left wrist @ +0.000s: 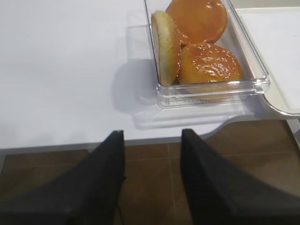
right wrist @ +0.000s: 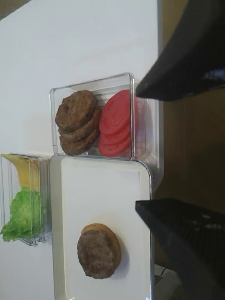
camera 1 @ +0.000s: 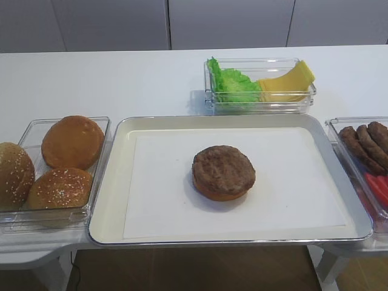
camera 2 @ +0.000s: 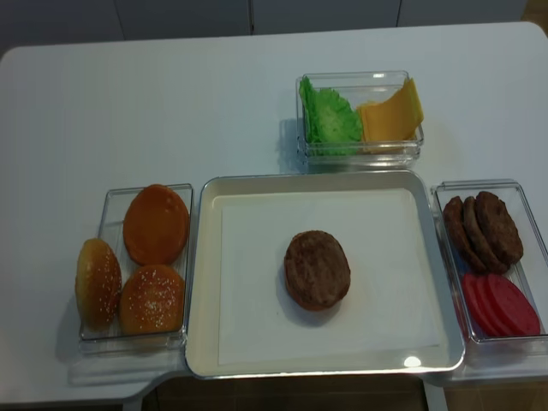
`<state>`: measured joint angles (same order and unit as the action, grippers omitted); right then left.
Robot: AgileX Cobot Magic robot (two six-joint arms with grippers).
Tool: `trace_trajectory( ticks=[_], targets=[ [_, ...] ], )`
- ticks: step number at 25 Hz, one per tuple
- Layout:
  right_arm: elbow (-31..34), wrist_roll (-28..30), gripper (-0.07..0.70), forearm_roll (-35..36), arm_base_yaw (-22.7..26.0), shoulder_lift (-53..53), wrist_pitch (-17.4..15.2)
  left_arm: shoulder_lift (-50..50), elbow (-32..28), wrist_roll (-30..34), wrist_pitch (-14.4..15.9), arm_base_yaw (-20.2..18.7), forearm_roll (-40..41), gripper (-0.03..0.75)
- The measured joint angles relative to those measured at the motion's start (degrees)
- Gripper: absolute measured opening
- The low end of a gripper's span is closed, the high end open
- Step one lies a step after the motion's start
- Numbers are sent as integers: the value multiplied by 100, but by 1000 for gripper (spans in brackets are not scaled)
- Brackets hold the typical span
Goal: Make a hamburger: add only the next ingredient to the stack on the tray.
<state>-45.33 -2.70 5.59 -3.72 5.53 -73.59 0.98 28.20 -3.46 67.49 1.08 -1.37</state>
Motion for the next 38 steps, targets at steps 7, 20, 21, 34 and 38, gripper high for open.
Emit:
trace_trajectory(
  ticks=[7,20,21,34,38],
  targets=[
    [398,0,492,0,0,-451,-10,0,0,0,0,0,0,297],
    [1346,415,492,-33,12,-486,556,0,0,0,0,0,0,297],
    [1384,513,492,-44,12,-486,579,0,0,0,0,0,0,297],
    [1780,723,492,-44,12,-486,841,0,0,0,0,0,0,297],
    [1792,723,492,-44,12,-486,841,0,0,0,0,0,0,297]
  ],
)
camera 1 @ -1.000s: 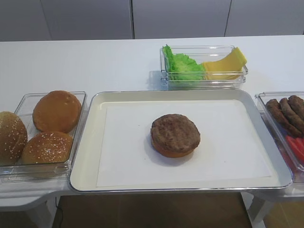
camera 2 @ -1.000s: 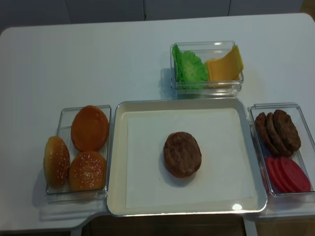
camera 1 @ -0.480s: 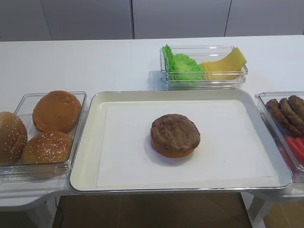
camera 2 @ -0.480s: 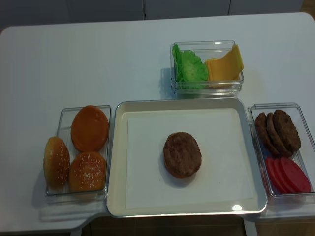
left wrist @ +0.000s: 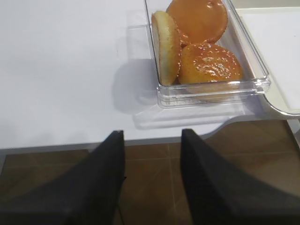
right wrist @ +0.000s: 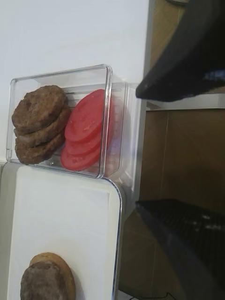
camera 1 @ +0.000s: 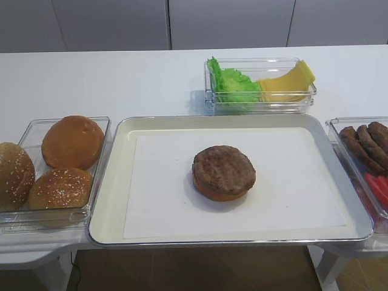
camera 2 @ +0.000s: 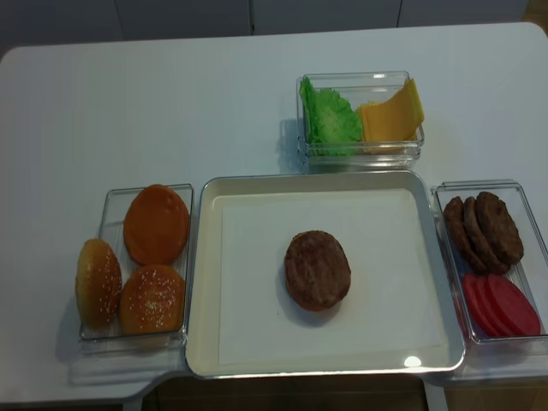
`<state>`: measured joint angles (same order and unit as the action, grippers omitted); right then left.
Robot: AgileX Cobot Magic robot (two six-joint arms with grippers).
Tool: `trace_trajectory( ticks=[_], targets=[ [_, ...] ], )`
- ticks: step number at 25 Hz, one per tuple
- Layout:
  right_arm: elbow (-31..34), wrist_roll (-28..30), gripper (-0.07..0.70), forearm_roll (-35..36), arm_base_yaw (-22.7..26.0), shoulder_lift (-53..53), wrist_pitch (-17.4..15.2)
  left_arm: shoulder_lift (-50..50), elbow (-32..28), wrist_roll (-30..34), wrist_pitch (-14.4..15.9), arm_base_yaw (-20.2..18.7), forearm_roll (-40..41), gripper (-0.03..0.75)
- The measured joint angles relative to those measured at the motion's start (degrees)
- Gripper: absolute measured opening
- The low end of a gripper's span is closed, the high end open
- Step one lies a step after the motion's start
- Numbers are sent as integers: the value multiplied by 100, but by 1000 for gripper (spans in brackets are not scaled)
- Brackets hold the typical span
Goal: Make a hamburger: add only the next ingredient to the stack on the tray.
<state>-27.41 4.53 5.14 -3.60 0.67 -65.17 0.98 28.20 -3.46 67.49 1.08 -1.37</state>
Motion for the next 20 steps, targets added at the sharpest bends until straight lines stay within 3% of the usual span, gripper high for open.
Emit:
trace_trajectory(
  ticks=[20],
  targets=[
    [34,0,492,109,0,0,0,0,0,0,0,0,0,297]
  ],
)
